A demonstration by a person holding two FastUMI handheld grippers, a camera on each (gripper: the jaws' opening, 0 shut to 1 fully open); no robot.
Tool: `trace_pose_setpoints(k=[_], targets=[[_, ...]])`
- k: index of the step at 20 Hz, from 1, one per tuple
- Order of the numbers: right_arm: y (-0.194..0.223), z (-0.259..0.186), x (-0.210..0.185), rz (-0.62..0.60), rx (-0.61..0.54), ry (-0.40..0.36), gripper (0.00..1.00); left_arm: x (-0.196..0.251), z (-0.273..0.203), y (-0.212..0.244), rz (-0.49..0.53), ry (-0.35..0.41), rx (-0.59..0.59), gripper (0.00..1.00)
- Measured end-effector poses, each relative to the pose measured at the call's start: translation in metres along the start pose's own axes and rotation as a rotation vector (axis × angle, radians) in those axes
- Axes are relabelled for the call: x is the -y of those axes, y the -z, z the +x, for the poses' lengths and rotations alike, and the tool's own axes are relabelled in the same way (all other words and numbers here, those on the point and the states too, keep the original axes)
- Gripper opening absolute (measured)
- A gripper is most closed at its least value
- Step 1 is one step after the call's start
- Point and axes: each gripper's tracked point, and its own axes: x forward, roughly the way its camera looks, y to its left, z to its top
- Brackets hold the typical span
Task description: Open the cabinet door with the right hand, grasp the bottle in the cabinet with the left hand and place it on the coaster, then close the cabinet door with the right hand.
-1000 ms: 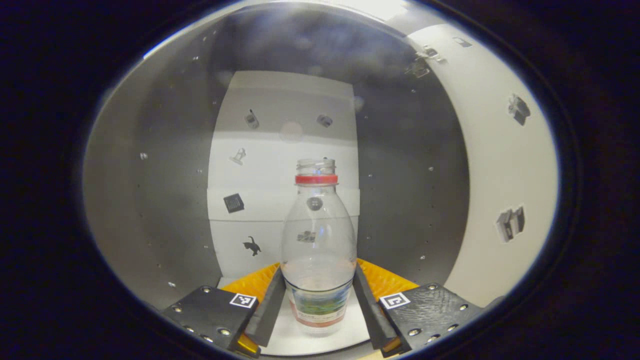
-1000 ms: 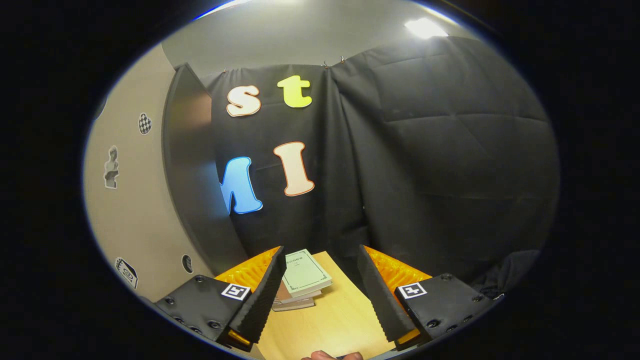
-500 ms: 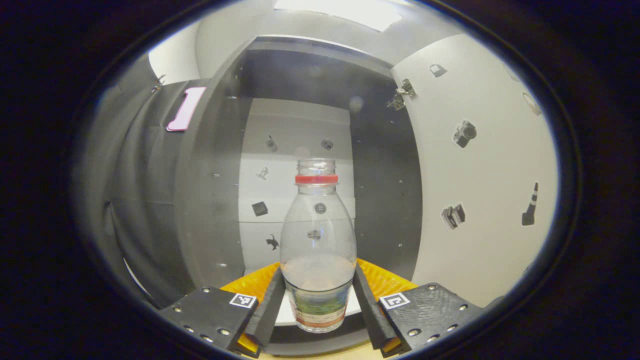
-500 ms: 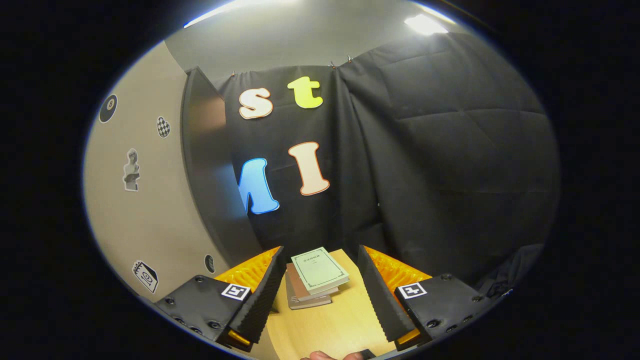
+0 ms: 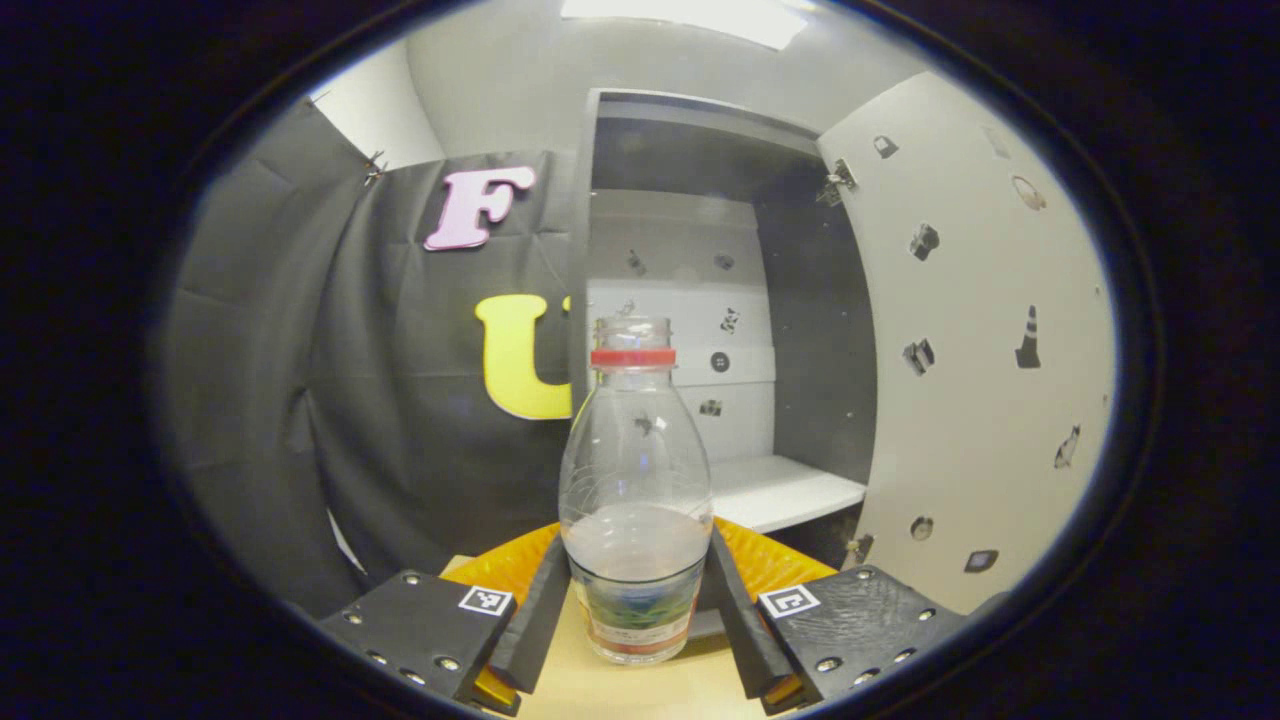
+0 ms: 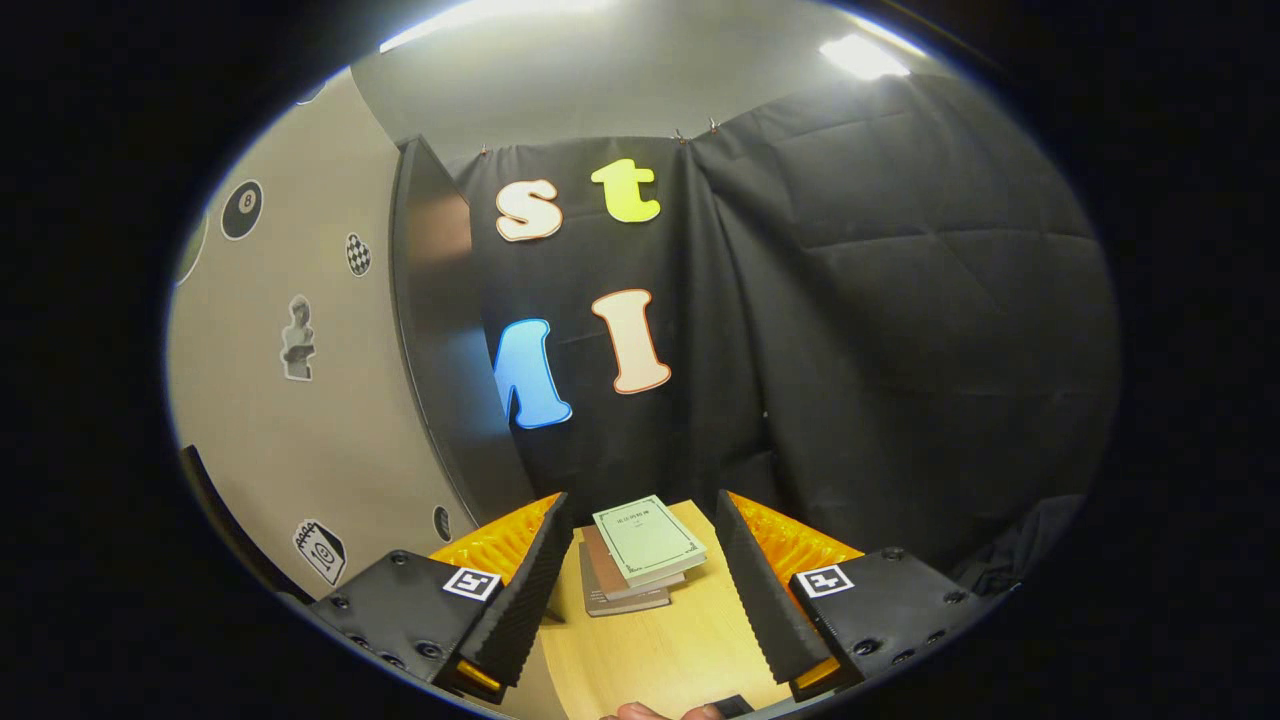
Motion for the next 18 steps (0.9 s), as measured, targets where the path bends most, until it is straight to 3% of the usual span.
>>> trace_pose_setpoints(k=[1,2,3,8,9,11,14,15,18], targets=[[0.002,-0.001,-0.001,0.005,-0.008,0.005,0.86,-0.011,-0.012,0.014,0.003,-0.018,-0.010,0.72],[0.004,-0.003,-0.004,0.002,-0.017,0.002,0.92,-0.019,-0.022,0.027,0.004,-0.037,-0.024,0.72],[0.006,-0.005,-0.006,-0.007,-0.019,-0.004,0.86,-0.028,-0.030,0.040,0.001,-0.054,-0.035,0.72],[0.013,-0.014,-0.002,-0.007,-0.033,0.003,0.86,-0.072,-0.070,0.109,-0.072,-0.147,-0.095,0.72],[0.015,-0.017,-0.003,0.000,-0.040,0.008,0.86,-0.080,-0.079,0.125,-0.086,-0.164,-0.104,0.77],[0.016,-0.021,0.004,0.002,-0.040,0.031,0.86,-0.094,-0.088,0.159,-0.087,-0.200,-0.137,0.72],[0.018,-0.025,0.012,0.012,-0.062,0.064,0.86,-0.100,-0.098,0.206,-0.084,-0.232,-0.183,0.75],[0.020,-0.028,0.013,0.007,-0.079,0.072,0.92,-0.100,-0.101,0.225,-0.097,-0.233,-0.203,0.72],[0.013,-0.032,0.021,-0.021,-0.060,0.107,0.92,-0.092,-0.103,0.262,-0.081,-0.213,-0.234,0.75]])
